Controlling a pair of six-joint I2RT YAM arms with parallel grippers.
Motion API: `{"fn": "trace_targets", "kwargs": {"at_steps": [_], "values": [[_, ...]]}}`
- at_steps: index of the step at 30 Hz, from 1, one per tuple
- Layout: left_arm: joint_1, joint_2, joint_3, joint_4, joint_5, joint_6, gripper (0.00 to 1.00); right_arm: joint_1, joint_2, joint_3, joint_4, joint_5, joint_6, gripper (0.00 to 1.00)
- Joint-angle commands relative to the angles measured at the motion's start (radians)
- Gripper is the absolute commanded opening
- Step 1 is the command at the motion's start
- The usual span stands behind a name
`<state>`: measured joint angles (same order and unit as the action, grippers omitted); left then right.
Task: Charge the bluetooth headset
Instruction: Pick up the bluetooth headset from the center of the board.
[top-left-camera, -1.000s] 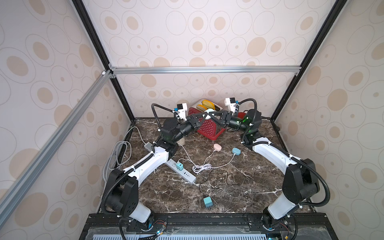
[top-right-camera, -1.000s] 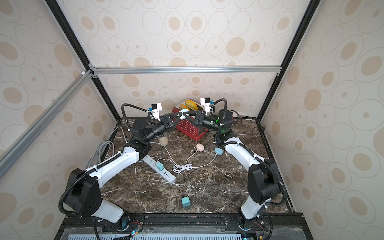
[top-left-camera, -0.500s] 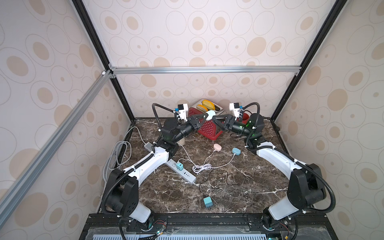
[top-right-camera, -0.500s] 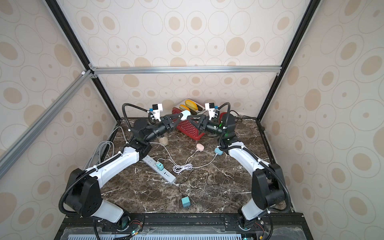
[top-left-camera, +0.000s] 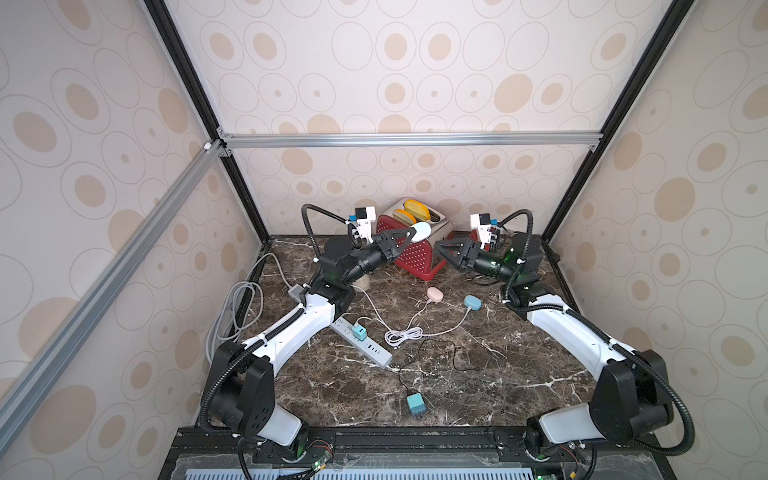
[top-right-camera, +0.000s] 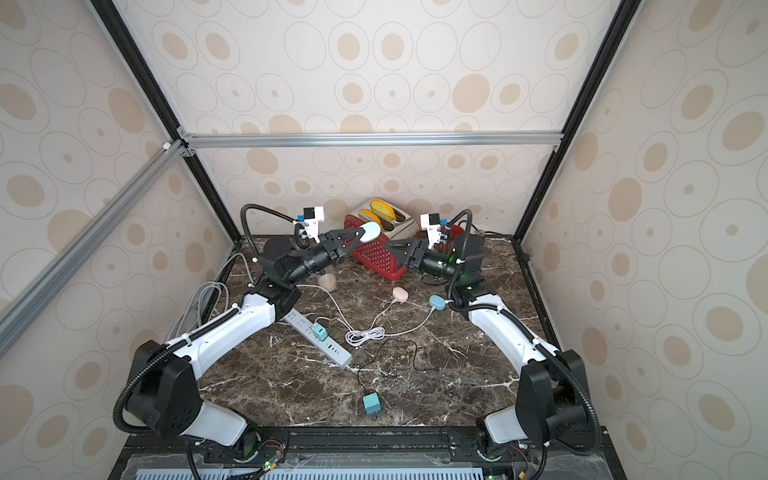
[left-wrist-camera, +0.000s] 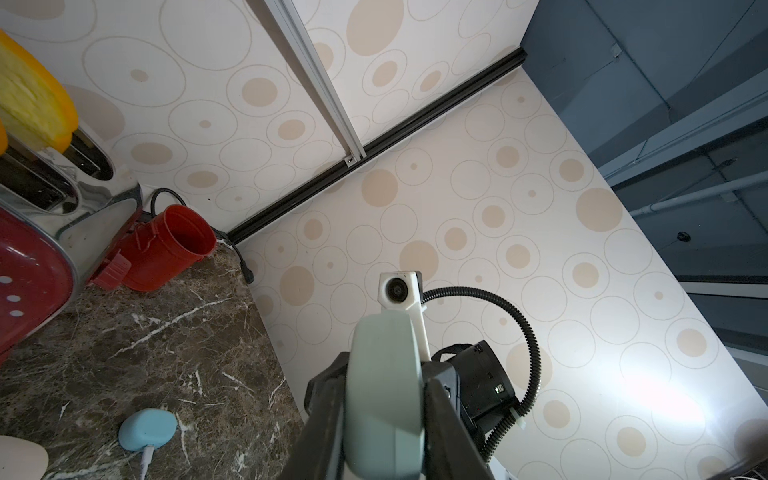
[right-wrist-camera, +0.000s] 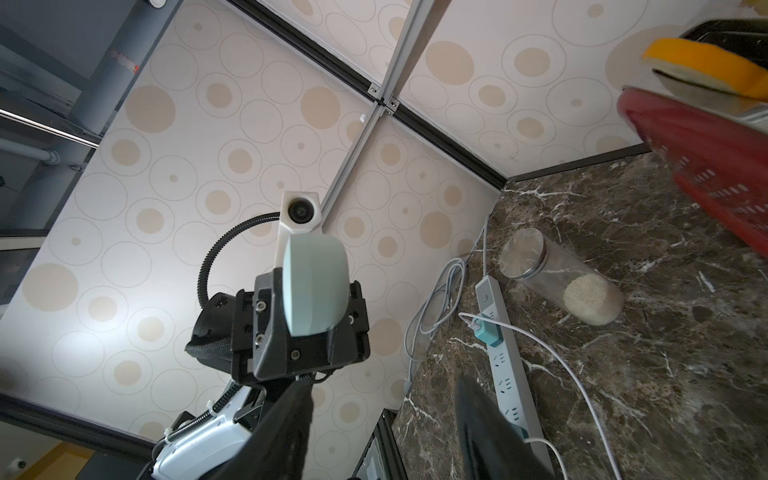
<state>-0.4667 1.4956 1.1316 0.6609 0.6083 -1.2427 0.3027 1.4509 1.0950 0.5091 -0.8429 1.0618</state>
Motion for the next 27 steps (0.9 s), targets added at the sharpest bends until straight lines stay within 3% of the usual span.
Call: {"fn": "trace_targets", "kwargs": {"at_steps": [1, 6, 18, 27], "values": [[0.002, -0.006, 0.005, 0.018, 0.037, -0.005, 0.10, 0.004, 0.014, 0.050, 0.063, -0.035, 0.039, 0.57], [0.000, -0.002, 0.008, -0.009, 0.040, 0.008, 0.10, 0.009, 0.014, 0.059, 0.082, -0.030, 0.031, 0.50], [-0.006, 0.021, 0.013, 0.013, 0.063, -0.017, 0.10, 0.027, 0.089, 0.123, 0.140, -0.051, 0.088, 0.48], [-0.013, 0.030, 0.019, 0.026, 0.073, -0.029, 0.15, 0.035, 0.098, 0.125, 0.159, -0.056, 0.089, 0.33]]}}
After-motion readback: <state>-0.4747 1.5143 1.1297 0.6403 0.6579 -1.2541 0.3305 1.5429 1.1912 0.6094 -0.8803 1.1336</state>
